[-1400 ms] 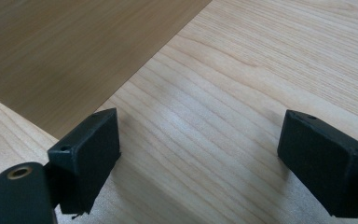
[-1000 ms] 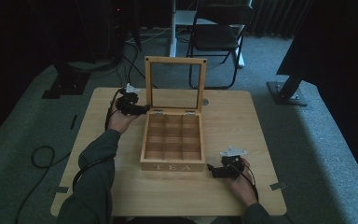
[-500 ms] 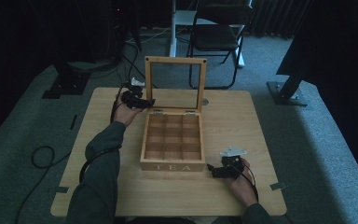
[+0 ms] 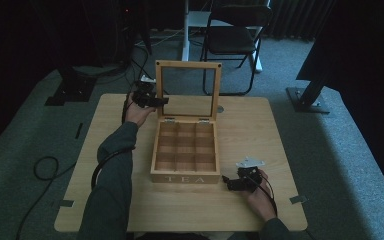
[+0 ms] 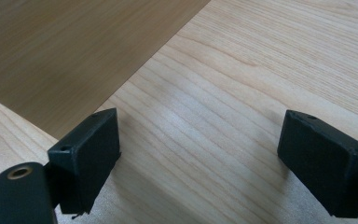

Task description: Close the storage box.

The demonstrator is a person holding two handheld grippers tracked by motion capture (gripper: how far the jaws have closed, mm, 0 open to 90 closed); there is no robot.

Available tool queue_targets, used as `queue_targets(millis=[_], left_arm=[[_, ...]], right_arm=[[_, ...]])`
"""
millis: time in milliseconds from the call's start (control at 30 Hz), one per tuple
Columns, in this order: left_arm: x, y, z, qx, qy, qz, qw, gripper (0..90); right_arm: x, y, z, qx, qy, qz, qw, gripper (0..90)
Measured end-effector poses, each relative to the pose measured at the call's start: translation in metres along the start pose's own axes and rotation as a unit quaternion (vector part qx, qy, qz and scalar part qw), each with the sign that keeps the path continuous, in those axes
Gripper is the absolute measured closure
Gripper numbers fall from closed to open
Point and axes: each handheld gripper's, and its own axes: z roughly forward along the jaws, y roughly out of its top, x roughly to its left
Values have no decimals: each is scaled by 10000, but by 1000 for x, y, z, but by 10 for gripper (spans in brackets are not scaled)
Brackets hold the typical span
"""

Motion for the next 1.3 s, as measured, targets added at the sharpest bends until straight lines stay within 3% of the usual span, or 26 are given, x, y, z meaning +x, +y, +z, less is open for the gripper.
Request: queue_targets(millis=[100,300,433,533,733,900,1300], left_arm=[[-3,3,2,-2,-7,49,10000,326],[-2,9,1,-284,-138,-196,9993,334],[-4,11,0,-261,-138,-166,9994,342],[-3,7,-5,-374,-218,-252,9987,374],[-9,0,-17,-501,-291,-143,9982,390],[-9,-11,-29,-719,-526,-275,9956,416],[-22,-15,-48,-550,-583,-103,9967,421]], right_arm=[[0,0,0,-3,-4,1,10000,126],[0,-1,-1,-7,-6,-1,10000,125],[0,-1,-1,-3,-6,-3,10000,125],[0,-1,-1,-5,-7,-2,10000,126],[0,-1,-1,-6,-9,-2,10000,125],[0,-1,-1,-6,-11,-7,10000,126],[0,-1,-1,-4,-6,0,10000,125]])
